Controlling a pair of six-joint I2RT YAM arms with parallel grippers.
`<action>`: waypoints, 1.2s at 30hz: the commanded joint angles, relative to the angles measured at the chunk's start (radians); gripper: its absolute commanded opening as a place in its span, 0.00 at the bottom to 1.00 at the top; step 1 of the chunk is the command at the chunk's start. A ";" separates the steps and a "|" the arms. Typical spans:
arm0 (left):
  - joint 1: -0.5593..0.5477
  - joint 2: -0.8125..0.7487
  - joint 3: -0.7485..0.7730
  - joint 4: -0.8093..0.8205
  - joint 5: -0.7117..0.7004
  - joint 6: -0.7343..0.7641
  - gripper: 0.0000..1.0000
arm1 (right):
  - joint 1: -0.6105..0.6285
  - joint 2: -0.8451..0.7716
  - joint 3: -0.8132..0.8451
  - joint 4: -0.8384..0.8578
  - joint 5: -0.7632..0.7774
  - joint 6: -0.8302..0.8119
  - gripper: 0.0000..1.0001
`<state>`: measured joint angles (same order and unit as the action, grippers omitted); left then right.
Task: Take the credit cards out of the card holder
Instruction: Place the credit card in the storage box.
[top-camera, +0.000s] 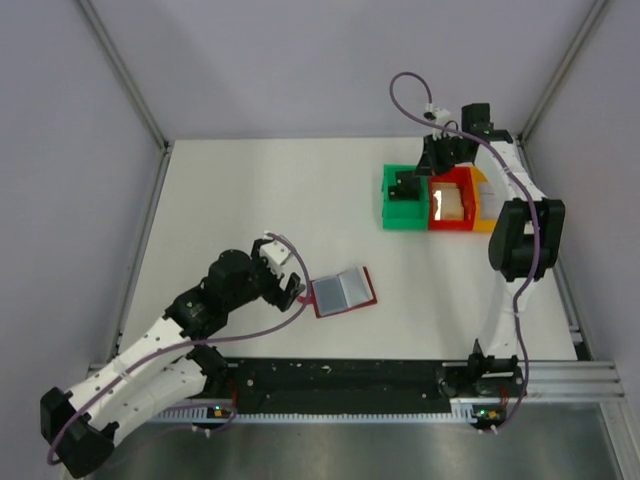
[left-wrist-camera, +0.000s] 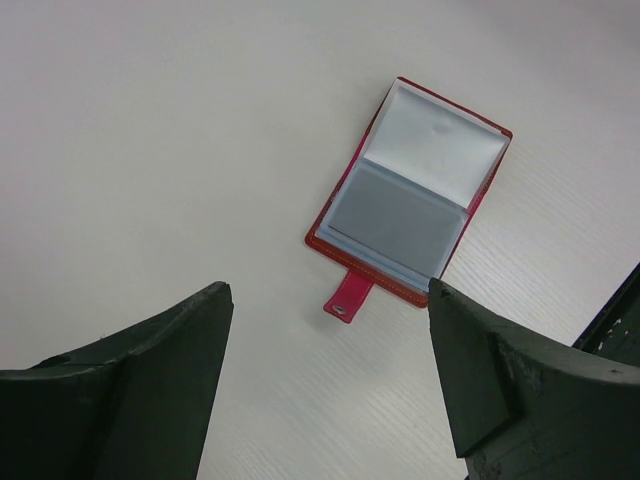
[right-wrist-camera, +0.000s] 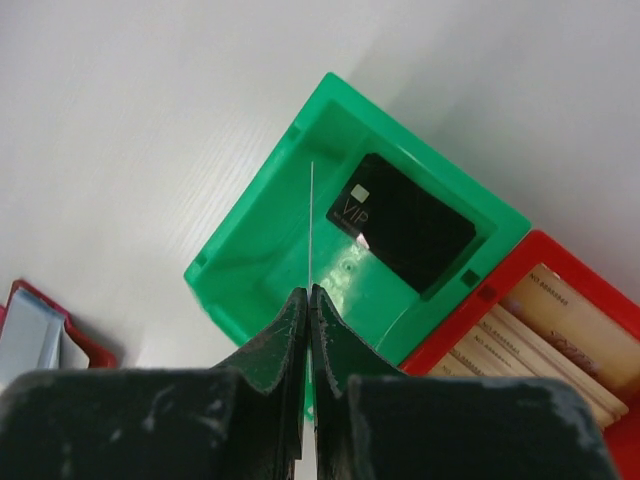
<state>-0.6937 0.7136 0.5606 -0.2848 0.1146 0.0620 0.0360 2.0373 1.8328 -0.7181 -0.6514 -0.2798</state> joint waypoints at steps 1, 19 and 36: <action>0.002 0.004 0.035 0.018 0.003 -0.024 0.83 | -0.004 0.076 0.103 0.049 -0.053 0.092 0.00; 0.003 -0.003 0.059 -0.050 0.000 -0.047 0.83 | 0.039 0.208 0.149 0.062 -0.002 0.130 0.00; 0.003 -0.019 0.055 -0.048 -0.030 -0.129 0.83 | 0.059 0.178 0.194 0.161 0.344 0.099 0.50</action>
<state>-0.6937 0.7036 0.5762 -0.3672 0.1081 -0.0086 0.0830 2.2658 1.9793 -0.6140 -0.4244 -0.1642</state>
